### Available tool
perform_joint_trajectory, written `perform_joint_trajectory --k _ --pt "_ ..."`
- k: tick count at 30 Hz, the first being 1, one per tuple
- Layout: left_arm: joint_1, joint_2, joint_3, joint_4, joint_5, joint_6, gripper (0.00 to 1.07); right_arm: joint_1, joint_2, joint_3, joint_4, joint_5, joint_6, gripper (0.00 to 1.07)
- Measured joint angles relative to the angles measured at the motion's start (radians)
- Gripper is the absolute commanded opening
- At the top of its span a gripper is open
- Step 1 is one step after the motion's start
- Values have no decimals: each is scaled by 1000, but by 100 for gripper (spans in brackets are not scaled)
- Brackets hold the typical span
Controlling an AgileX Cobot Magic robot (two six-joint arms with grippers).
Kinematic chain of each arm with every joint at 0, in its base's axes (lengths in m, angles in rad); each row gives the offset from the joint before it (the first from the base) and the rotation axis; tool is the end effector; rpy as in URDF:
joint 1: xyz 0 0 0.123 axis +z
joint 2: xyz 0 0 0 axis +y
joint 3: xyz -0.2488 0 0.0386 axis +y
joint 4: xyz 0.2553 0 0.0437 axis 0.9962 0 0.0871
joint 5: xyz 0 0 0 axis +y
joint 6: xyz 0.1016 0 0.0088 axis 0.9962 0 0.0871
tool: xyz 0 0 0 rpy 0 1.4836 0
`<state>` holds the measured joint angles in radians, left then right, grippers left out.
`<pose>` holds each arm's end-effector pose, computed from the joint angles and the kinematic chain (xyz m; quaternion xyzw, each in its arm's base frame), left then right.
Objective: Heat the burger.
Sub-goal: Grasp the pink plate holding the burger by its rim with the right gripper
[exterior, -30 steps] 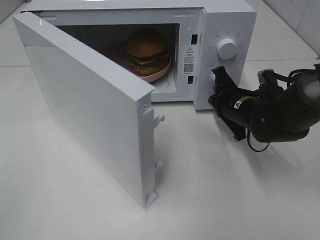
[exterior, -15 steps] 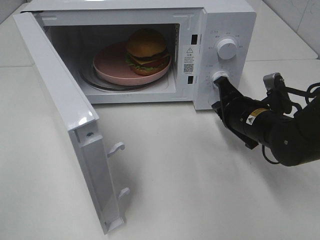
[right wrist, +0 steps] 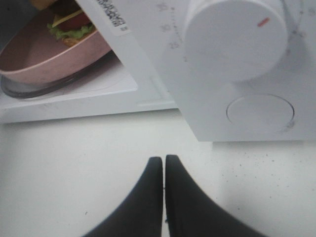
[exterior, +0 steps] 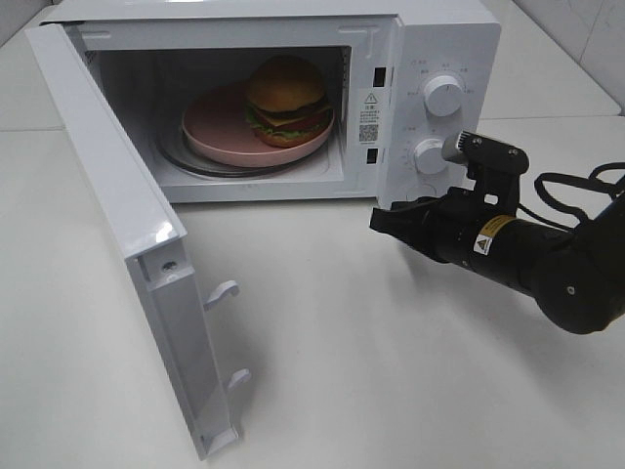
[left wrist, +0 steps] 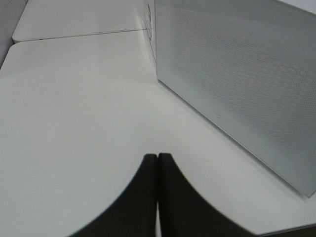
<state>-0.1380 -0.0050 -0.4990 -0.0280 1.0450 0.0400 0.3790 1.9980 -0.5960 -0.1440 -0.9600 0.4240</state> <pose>0.0443 -0.0086 0.2772 0.0758 0.8446 -0.0399 0.5285 0.2919 0.1291 0.0534 -0.0491 0.8200 0.2455 0.5147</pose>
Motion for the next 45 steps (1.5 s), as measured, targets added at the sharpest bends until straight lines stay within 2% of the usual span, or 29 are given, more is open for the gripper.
perform_joint_trajectory --k 4,8,12,16,23,25,28,32,36,38,39,41,43,44,45 --pt "0 0 0 0 0 0 0 0 -41 -2 -5 57 -88 4" --pt "0 0 0 0 0 0 0 0 -116 -26 -26 253 -168 5" --pt "0 0 0 0 0 0 0 0 -143 -49 -70 385 -177 5" --pt "0 0 0 0 0 0 0 0 -173 -96 -135 609 -178 5" --pt "0 0 0 0 0 0 0 0 -210 -162 -143 852 -178 6" --pt "0 0 0 0 0 0 0 0 -219 -209 -139 998 -178 6" --pt "0 0 0 0 0 0 0 0 -220 -222 -135 1039 -180 6" --pt "0 0 0 0 0 0 0 0 -221 -287 -67 1228 -214 7" --pt "0 0 0 0 0 0 0 0 -221 -326 -2 1326 -269 8" --pt "0 0 0 0 -1 0 0 0 -221 -369 144 1446 -413 10" --pt "0 0 0 0 -1 0 0 0 -221 -369 144 1446 -413 10" --pt "0 0 0 0 -1 0 0 0 -221 -377 177 1462 -446 14" --pt "0 0 0 0 -1 0 0 0 -221 -404 321 1511 -599 28" --pt "0 0 0 0 -1 0 0 0 -221 -404 321 1511 -599 28" --pt "0 0 0 0 -1 0 0 0 -221 -408 355 1518 -629 33"
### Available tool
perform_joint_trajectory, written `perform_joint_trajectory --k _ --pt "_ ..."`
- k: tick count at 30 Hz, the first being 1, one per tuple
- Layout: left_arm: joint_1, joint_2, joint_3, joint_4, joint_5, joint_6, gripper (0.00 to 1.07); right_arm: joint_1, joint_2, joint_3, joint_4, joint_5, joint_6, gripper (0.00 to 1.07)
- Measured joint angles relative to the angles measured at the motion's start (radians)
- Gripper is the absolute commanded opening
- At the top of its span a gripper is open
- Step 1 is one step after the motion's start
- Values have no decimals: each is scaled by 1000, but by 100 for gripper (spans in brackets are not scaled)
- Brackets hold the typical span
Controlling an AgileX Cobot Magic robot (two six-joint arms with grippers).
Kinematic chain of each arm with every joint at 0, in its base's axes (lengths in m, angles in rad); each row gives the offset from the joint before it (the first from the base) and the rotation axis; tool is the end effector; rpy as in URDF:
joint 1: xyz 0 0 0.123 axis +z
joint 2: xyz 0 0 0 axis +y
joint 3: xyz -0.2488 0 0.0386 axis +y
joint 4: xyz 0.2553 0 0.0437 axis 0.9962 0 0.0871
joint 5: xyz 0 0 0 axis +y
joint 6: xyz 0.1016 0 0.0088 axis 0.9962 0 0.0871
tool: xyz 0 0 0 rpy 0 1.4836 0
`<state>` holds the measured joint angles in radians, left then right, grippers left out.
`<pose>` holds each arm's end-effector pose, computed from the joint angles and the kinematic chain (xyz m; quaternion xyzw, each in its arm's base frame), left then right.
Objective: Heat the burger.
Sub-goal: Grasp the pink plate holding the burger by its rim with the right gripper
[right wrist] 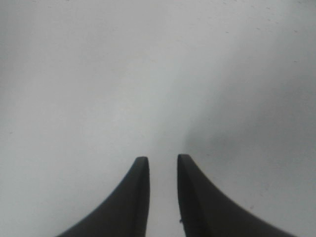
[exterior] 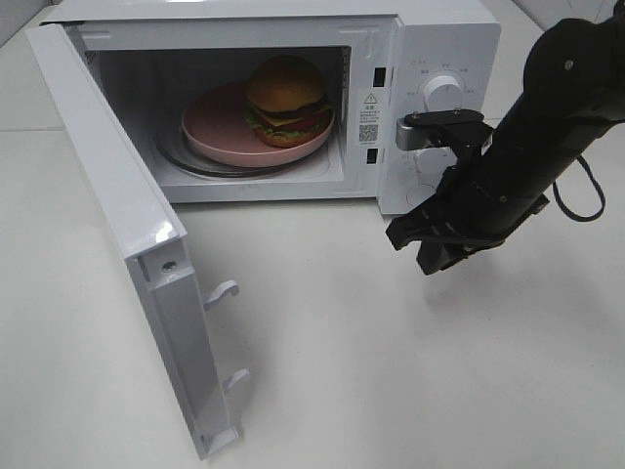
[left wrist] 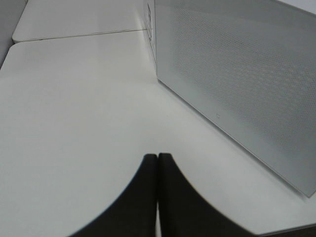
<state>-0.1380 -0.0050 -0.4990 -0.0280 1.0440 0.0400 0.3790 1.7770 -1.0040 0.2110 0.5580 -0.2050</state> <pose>0.0443 -0.0087 0.2773 0.0758 0.8443 -0.0399 0.5290 0.3074 0.1346 0.1160 -0.2067 0.9624 0.0834 0.1552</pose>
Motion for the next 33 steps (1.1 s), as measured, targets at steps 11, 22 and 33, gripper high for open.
perform_joint_trajectory --k 11,22,33 --pt "0 0 0 0 0 0 0 76 0 -36 162 10 -372 62" --pt "0 0 0 0 0 0 0 227 17 -216 -14 -66 -434 63" --pt "0 0 0 0 0 0 0 358 178 -387 -361 -65 -435 63"
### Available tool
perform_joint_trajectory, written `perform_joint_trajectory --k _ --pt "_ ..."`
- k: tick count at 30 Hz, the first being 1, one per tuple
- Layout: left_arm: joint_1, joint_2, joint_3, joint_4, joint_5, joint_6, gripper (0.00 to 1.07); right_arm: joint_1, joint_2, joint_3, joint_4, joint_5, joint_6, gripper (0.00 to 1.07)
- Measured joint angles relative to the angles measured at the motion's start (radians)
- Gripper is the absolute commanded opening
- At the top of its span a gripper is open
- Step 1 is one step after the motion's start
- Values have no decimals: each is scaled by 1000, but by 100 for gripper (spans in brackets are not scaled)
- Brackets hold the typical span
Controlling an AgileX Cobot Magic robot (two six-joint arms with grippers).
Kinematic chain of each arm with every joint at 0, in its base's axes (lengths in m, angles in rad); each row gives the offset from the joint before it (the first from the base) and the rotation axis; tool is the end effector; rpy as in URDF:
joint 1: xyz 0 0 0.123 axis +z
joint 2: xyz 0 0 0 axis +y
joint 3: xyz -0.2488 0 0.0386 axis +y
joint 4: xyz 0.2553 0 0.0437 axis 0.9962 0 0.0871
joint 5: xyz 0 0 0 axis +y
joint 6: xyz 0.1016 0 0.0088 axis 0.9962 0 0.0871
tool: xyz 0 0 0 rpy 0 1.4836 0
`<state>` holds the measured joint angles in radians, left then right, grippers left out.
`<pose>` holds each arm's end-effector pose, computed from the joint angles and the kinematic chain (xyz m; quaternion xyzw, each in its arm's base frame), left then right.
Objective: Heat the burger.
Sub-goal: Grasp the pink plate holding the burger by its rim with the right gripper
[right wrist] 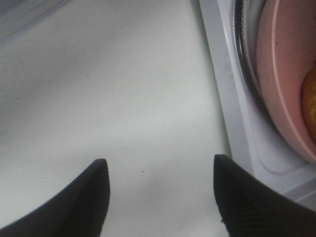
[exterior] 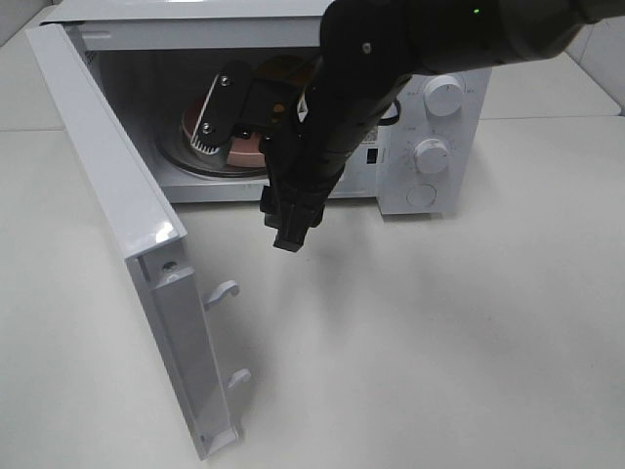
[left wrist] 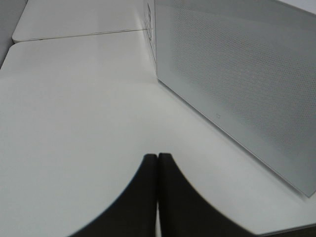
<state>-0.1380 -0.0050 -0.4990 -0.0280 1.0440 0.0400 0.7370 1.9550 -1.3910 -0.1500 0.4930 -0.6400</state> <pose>0.0443 -0.0087 0.2773 0.0758 0.8443 -0.0399 0.5290 0.3203 0.2810 0.1560 -0.6458 0.7021 -0.0390 0.2974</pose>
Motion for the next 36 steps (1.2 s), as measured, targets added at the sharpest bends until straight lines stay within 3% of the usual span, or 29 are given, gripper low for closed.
perform_joint_trajectory --k 10,18,36 --pt "0 0 0 0 0 0 0 13 91 -119 -268 27 150 63" --pt "0 0 0 0 0 0 0 13 125 -142 -446 7 249 63" --pt "0 0 0 0 0 0 0 13 143 -148 -501 -162 274 63"
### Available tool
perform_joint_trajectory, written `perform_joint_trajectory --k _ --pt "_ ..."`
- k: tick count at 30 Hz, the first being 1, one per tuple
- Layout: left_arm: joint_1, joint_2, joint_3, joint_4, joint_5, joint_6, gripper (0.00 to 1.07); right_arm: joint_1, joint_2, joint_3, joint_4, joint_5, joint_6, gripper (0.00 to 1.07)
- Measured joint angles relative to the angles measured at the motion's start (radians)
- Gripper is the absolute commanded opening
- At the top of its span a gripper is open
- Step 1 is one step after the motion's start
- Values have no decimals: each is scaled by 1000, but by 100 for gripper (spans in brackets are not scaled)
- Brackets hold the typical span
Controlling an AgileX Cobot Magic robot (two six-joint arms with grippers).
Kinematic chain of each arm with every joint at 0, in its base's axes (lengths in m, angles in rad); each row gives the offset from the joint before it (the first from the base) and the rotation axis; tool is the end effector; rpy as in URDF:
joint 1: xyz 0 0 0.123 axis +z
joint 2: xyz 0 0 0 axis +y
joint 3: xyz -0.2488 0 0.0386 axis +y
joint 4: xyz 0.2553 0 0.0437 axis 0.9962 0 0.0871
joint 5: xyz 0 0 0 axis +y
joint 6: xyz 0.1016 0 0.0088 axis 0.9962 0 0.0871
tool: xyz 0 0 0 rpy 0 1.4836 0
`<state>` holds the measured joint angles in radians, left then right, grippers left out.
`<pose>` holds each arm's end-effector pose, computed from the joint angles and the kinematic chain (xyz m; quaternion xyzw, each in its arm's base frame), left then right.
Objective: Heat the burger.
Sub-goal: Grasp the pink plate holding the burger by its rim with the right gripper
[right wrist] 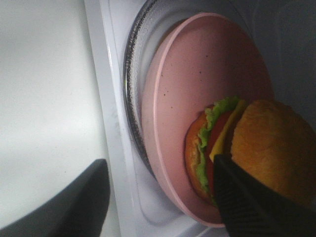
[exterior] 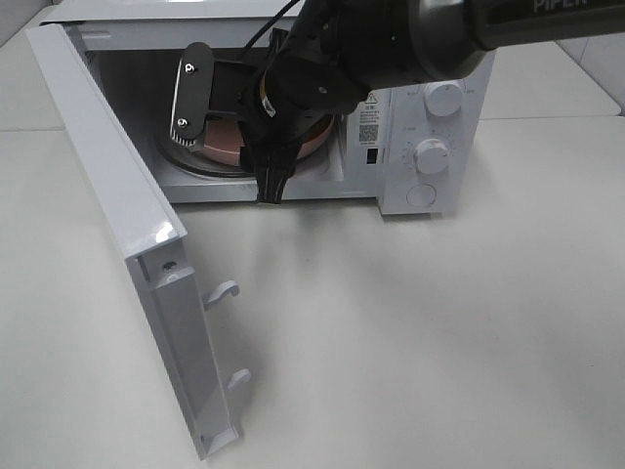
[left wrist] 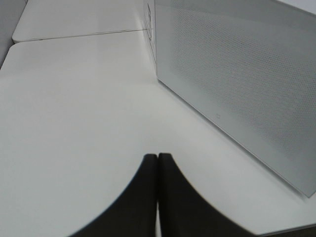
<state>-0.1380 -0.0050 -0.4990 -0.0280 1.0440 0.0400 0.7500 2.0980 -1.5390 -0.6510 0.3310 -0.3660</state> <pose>0.0443 -0.0087 0.2773 0.0758 0.8443 -0.0399 0.5290 0.3591 0.3070 0.1529 -0.6700 0.6174 -0.1381 0.3884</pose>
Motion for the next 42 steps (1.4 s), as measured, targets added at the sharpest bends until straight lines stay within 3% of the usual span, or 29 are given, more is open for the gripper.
perform_joint_trajectory --k 16,42 --pt "0 0 0 0 0 0 0 -5 103 -90 -24 3 82 63" --pt "0 0 0 0 0 0 0 -18 219 -120 -110 -48 105 63"
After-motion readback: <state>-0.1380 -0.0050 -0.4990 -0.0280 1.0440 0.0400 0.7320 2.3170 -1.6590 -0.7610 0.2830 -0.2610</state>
